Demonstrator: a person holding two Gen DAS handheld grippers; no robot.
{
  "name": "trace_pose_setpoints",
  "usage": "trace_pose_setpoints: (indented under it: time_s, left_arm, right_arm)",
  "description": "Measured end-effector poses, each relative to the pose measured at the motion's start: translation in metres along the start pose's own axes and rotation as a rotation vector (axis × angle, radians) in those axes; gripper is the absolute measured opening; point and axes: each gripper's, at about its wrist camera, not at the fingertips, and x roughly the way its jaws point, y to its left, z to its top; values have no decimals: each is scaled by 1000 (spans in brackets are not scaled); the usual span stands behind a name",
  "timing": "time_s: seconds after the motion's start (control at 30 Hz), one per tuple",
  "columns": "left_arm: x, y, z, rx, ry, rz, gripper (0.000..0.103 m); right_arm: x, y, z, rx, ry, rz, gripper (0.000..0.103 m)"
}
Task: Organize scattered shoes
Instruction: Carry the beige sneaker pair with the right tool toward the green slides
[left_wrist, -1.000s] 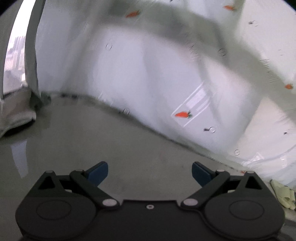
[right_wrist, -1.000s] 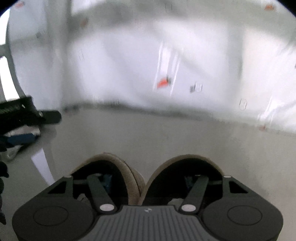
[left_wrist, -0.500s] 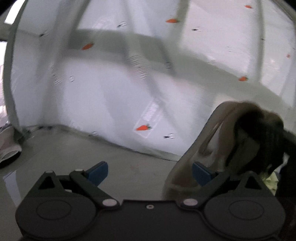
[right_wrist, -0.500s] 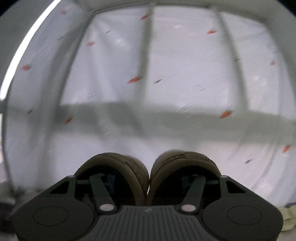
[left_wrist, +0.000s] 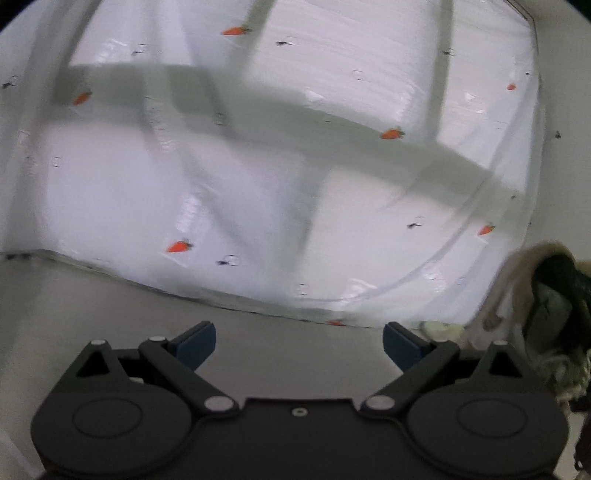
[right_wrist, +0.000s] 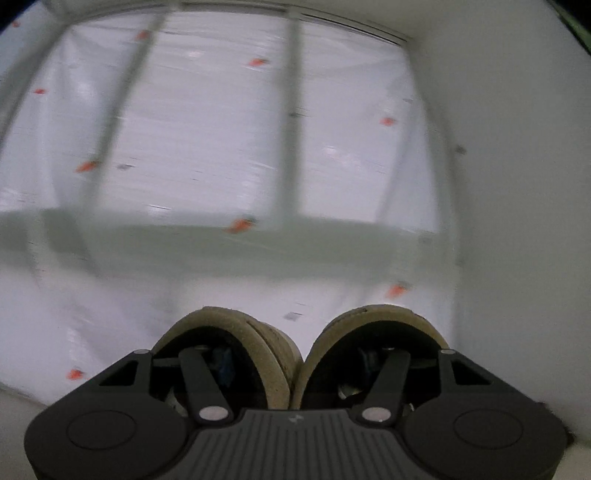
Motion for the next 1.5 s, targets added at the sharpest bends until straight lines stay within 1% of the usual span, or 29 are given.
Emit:
trace_pose_setpoints:
  time_s: [0.17, 0.2, 0.23, 0.27, 0.37, 0.5, 0.57, 0.67, 0.77, 0.83, 0.9, 1.0, 1.1, 1.17, 1.27, 1.3, 1.33, 1.4, 1.47, 1.5]
  left_arm:
    - [23, -85, -14, -13, 8, -22, 98]
    - [26, -95, -16, -14, 9, -27, 98]
    - [29, -108, -19, -15, 9, -32, 98]
    - [35, -126, -24, -17, 9, -37, 98]
    - [54, -174, -36, -35, 29, -43, 98]
    - [78, -225, -43, -74, 74, -59, 98]
    - [86, -245, -45, -55, 83, -63, 98]
    - [101, -273, -48, -4, 100, -81, 98]
    - [113, -284, -47, -23, 113, -78, 98]
    - [120, -289, -46, -25, 122, -70, 98]
    - [131, -295, -43, -6, 122, -50, 98]
    - [145, -299, -41, 15, 126, -20, 98]
    - [164, -301, -44, 14, 147, 7, 98]
    - [180, -303, -45, 16, 166, 23, 98]
    - [213, -305, -46, 25, 202, 47, 98]
    - [225, -305, -46, 27, 215, 53, 98]
    - [239, -306, -47, 27, 232, 53, 98]
    - [256, -310, -51, 28, 248, 50, 98]
    - [283, -315, -56, 25, 274, 53, 98]
    - [290, -317, -57, 21, 281, 52, 98]
  right_arm:
    - [-3, -105, -13, -89, 40, -51, 60]
    - [-6, -112, -13, -97, 44, -51, 60]
    - [-9, -144, -18, -135, 64, -49, 60]
    - [-11, -155, -20, -148, 74, -47, 60]
    - [-17, -224, -33, -228, 145, -52, 60]
    - [-10, -275, -46, -257, 227, -71, 60]
    - [-2, -295, -55, -251, 264, -71, 60]
    - [9, -306, -66, -226, 304, -65, 60]
    - [33, -311, -83, -194, 360, -7, 60]
    - [54, -306, -88, -171, 378, 27, 60]
    - [77, -298, -92, -150, 391, 69, 60]
    - [104, -288, -103, -154, 401, 111, 60]
    - [146, -276, -123, -170, 444, 191, 60]
    - [171, -272, -136, -161, 491, 225, 60]
    - [211, -268, -154, -126, 587, 263, 59]
    - [218, -267, -158, -118, 609, 265, 59]
    - [235, -265, -169, -96, 657, 270, 59]
    - [248, -264, -181, -76, 701, 272, 59]
    - [265, -263, -196, -55, 762, 263, 59]
    - [270, -263, -199, -48, 773, 258, 59]
